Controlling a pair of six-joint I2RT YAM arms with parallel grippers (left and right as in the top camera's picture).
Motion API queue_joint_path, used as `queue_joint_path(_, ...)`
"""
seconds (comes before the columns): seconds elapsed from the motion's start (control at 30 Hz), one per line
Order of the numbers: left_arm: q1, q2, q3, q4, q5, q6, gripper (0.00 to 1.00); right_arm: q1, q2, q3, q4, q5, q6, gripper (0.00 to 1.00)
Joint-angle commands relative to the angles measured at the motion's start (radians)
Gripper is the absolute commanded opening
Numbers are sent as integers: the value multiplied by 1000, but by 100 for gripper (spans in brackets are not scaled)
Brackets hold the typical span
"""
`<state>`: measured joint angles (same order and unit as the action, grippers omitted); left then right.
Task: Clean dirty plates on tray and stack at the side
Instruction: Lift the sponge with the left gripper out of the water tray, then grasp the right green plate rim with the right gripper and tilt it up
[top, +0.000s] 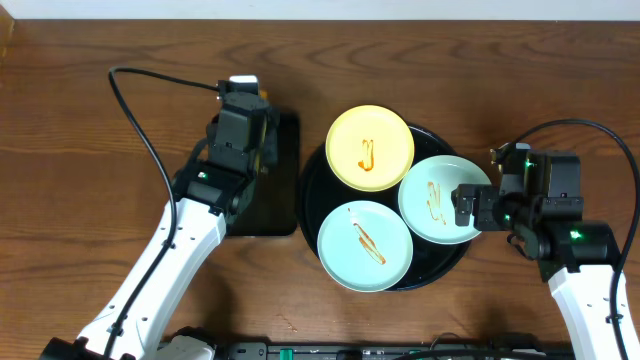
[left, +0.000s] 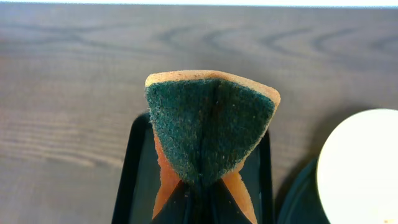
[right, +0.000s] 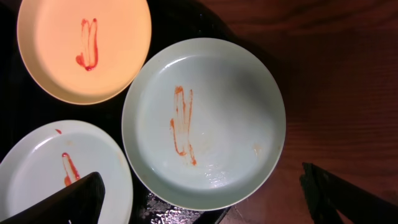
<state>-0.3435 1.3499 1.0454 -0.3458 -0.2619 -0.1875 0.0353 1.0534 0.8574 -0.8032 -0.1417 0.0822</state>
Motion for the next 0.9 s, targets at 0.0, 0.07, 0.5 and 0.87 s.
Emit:
queue_joint_path(0.0, 0, -7, 3, -71, 5, -60, 7, 18, -2, 24, -1, -5, -16, 99)
queue_joint_path(0.07, 0, 18, 3, -132, 46, -93, 8, 18, -2, 24, -1, -5, -16, 99)
queue_joint_path(0.5, 0, 222, 3, -280, 264, -132, 7, 18, -2, 24, -13, -5, -16, 99)
queue_joint_path(0.87, 0, 221, 3, -283, 386, -128, 7, 19, -2, 24, -37, -24, -16, 99)
